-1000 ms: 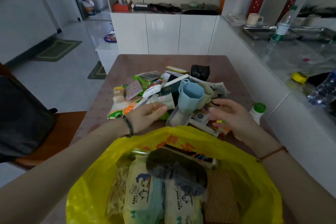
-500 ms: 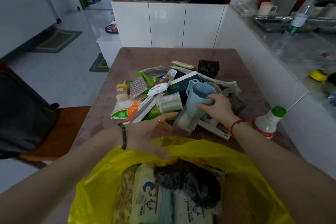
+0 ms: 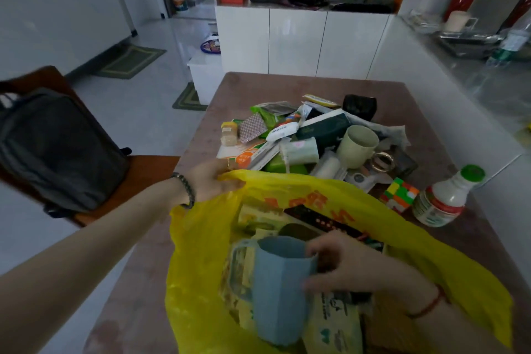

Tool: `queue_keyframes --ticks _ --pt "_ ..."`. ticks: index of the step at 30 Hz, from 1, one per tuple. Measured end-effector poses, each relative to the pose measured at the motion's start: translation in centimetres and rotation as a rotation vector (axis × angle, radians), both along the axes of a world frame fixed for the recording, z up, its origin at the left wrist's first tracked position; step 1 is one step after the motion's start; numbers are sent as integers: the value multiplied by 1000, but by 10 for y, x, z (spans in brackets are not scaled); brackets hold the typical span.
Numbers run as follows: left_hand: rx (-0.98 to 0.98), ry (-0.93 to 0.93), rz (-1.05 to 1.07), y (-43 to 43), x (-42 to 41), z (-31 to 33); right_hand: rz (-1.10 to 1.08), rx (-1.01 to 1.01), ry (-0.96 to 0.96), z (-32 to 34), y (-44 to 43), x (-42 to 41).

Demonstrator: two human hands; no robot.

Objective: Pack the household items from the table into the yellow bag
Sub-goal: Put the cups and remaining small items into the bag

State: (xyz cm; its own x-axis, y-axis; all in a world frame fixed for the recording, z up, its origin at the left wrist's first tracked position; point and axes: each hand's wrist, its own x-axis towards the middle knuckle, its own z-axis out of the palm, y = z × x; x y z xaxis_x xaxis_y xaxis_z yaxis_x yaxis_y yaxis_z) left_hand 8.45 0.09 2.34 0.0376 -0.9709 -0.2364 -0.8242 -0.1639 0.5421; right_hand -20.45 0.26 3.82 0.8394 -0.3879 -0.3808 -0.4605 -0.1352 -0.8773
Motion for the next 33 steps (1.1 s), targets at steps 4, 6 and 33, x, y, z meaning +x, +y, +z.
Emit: queue_keyframes --ticks 4,6,33 --pt "-77 188 -59 7 -13 15 -478 134 -156 -48 11 52" --pt "-90 256 -111 11 -20 21 -590 214 -171 -58 10 75" --pt "275 433 305 -154 -60 -9 -888 105 38 -34 -181 48"
